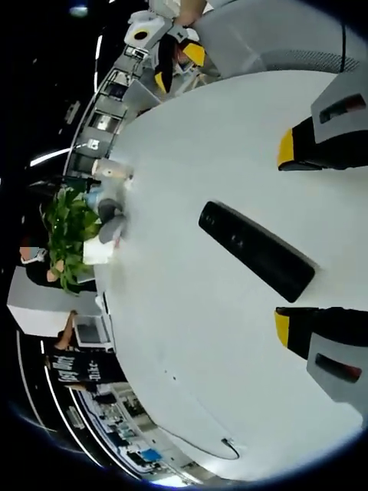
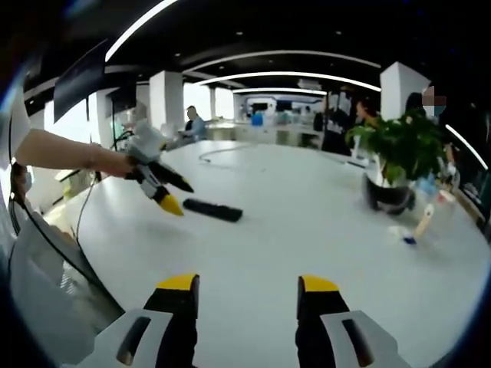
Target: Press the specified remote control buttons in sequence, fully releasing each button before pressing the next.
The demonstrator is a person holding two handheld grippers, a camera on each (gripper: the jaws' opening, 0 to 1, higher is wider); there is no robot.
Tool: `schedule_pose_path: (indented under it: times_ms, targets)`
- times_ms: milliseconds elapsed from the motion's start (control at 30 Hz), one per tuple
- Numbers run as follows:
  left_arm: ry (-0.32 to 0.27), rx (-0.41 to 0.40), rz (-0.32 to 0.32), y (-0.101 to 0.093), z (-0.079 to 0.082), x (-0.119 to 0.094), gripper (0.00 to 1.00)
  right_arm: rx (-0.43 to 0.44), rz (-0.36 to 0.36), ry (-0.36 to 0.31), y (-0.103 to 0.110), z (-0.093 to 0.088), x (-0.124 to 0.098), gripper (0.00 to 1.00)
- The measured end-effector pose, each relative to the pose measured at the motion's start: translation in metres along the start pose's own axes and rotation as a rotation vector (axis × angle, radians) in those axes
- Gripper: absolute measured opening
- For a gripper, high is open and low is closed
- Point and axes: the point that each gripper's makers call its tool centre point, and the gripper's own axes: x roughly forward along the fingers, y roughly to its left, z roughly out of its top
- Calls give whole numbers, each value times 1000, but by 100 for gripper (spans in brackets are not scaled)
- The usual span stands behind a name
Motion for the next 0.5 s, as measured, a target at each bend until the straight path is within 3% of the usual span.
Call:
schedule_pose_path:
  times_ms: [500]
  targets:
    - [64, 40, -17, 6, -9, 19, 68, -1, 22, 24, 4, -4, 2, 47]
